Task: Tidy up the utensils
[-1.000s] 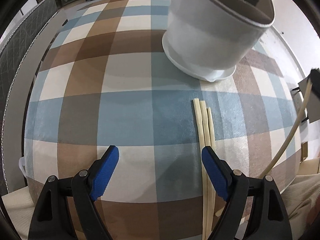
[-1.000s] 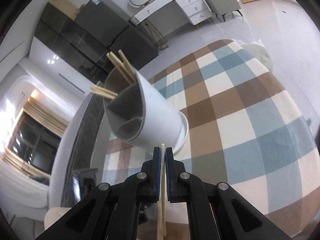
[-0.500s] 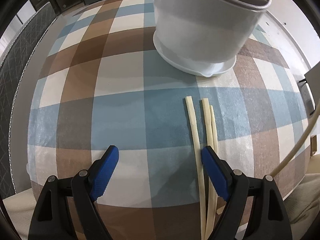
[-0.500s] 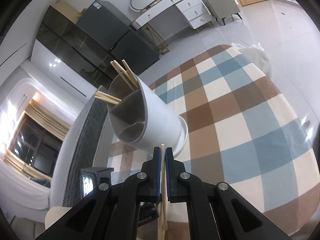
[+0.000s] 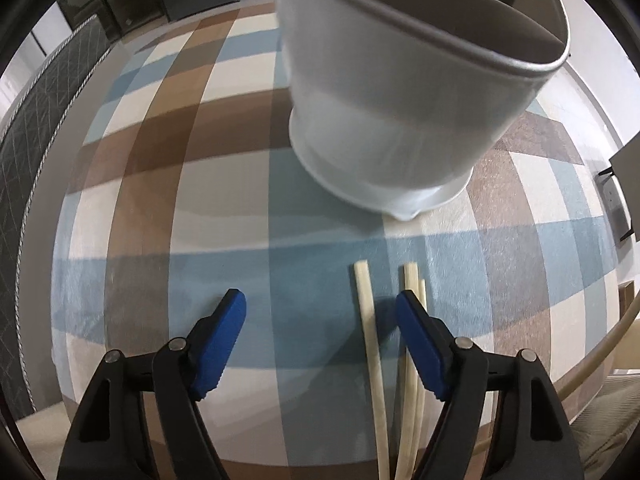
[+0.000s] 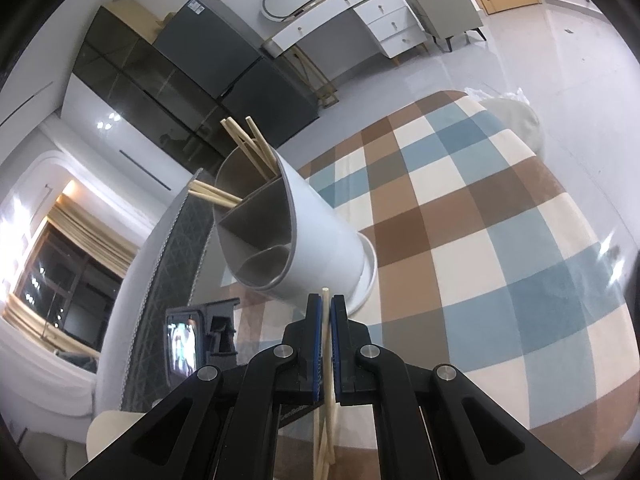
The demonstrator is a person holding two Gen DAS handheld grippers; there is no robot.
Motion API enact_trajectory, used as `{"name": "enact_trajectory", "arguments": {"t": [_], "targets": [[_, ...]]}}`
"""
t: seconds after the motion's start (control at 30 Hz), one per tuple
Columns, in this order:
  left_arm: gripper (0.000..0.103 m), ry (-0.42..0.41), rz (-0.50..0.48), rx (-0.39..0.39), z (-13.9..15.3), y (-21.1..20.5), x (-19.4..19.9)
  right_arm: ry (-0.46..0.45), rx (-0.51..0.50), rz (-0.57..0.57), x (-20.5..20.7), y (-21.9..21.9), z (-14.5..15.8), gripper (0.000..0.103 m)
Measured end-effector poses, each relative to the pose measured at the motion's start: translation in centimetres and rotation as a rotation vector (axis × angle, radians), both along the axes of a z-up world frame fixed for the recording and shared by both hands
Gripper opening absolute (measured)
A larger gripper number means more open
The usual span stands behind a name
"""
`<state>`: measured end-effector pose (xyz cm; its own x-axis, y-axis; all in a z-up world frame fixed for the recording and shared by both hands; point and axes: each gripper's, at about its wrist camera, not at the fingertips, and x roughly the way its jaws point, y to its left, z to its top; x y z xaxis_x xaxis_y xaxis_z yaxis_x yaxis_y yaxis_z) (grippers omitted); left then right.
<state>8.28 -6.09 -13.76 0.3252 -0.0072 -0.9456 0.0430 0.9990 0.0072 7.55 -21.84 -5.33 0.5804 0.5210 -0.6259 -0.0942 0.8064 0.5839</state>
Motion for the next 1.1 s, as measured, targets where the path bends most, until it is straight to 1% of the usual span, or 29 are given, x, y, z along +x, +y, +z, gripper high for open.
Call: {"name": "enact_trajectory", "arguments": {"t": [0.03,0.13,0.17,0.2,0.23,0.3,0.33,0.37,0.47,0.6,0.67,0.73,0.9,1.1], "targets": [[0.072,-0.002,0.001,-0.004,0.0,-0.1,0.2,0.002,-0.002,-0.001,0.1,0.0,-0.1,0.004],[0.064,-0.005,0.013,-0.022,-0.1,-0.4,0.8,0.014,-0.009,-0.001,0.4,0.1,-0.4,0.004],[0.057,-0.006,0.009,-0.022,0.0,-0.6,0.7,0.018,-0.011,-0.002,0.5,0.2,-0.5,0.004],[0.046,-0.008,0.003,-0.023,0.2,-0.7,0.7,0.023,-0.011,-0.002,0.7,0.2,-0.7,0.004],[0.040,-0.010,-0.004,-0.025,0.4,-0.9,0.6,0.025,-0.010,-0.003,0.8,0.2,-0.8,0.004],[0.019,-0.005,-0.019,-0.033,0.6,-0.6,0.2,0.029,-0.012,-0.006,1.1,0.3,-0.9,0.004],[0.014,-0.002,-0.023,-0.040,0.7,-0.8,0.3,0.029,-0.014,-0.005,1.2,0.4,-0.9,0.004],[0.007,0.003,-0.030,-0.053,0.8,-1.0,0.4,0.027,-0.021,-0.003,1.2,0.5,-0.9,0.004],[0.003,0.010,-0.033,-0.083,1.0,-1.0,0.5,0.014,-0.043,0.007,1.3,0.9,-0.7,0.004],[0.003,0.022,0.005,-0.152,0.9,0.0,1.0,0.001,-0.073,0.010,1.3,1.4,-0.4,0.004],[0.003,0.016,0.025,-0.157,1.1,1.1,1.2,-0.011,-0.095,0.008,1.0,1.5,-0.3,0.004],[0.002,0.002,0.030,-0.180,1.6,1.4,1.0,-0.020,-0.107,0.006,0.7,1.6,-0.1,0.004],[0.002,-0.071,0.033,-0.220,3.5,2.4,-0.3,-0.054,-0.124,-0.004,-0.4,1.6,0.8,0.004],[0.002,-0.222,0.036,-0.281,7.6,3.6,-2.4,-0.130,-0.162,-0.009,-2.3,2.2,2.5,0.004]]}}
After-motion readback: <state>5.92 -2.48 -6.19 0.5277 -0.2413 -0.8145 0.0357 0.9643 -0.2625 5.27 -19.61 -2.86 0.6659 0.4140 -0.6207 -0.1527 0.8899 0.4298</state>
